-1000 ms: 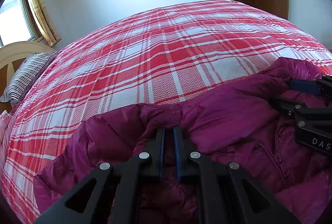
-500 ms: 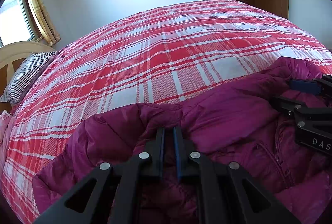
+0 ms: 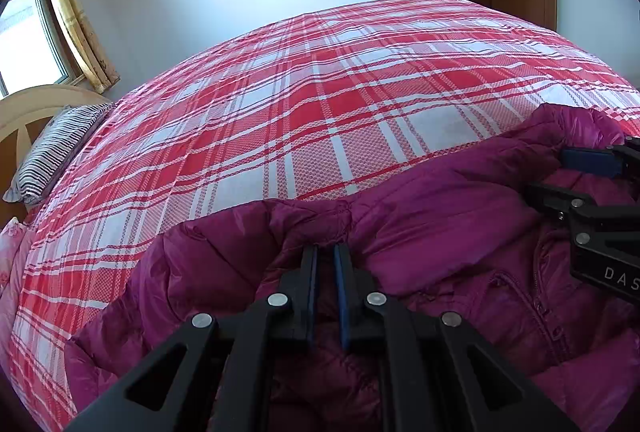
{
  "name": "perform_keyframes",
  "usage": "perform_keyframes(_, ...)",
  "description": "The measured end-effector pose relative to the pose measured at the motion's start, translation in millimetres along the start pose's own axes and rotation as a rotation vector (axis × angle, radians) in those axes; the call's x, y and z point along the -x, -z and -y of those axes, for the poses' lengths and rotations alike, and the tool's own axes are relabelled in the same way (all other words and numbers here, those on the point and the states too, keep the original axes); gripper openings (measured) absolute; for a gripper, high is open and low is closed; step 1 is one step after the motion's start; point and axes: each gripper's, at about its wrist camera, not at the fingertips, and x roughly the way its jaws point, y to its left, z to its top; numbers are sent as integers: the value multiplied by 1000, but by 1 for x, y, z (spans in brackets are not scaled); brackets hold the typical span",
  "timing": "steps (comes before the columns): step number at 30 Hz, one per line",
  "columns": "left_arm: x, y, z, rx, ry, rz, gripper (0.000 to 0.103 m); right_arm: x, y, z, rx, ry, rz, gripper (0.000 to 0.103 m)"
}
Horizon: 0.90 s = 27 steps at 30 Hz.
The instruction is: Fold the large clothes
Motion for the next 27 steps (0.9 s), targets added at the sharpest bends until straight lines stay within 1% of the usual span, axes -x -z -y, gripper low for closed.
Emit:
perform_keyframes(13, 0, 0, 1, -10, -11, 1, 9, 0, 1, -1, 5, 10, 2, 57)
perform_keyframes(15, 0, -1, 3, -20, -22, -1, 9, 0, 1, -2, 6, 12, 2, 57)
perform_keyframes(19, 5, -7, 10, -74, -73, -6, 9, 0, -1, -4, 17, 19, -4, 58)
perform_keyframes(20, 12, -10, 7, -60, -68, -11, 9, 2, -2, -3, 18, 10, -4, 59)
perform_keyframes(22, 37, -14, -6, 0, -35, 12, 9, 14, -6, 1, 48, -23, -12, 66)
perform_keyframes(23, 60, -15, -17, 39, -16, 54, 9, 25, -6, 3, 55, -14, 1, 75)
perform_keyframes(24, 78, -13, -25, 57, -11, 84, 9, 46, -5, 12, 42, 23, 52, 79)
perform_keyframes(25, 94, -9, -32, 71, -8, 105, 12, 62, -3, 19, 28, 39, 84, 80)
perform_keyframes(26, 117, 2, -43, 90, 4, 128, 17, 78, 0, 28, 11, 37, 99, 82)
perform_keyframes(27, 139, 18, -55, 105, 17, 149, 43, 98, 9, 43, -29, 18, 94, 83)
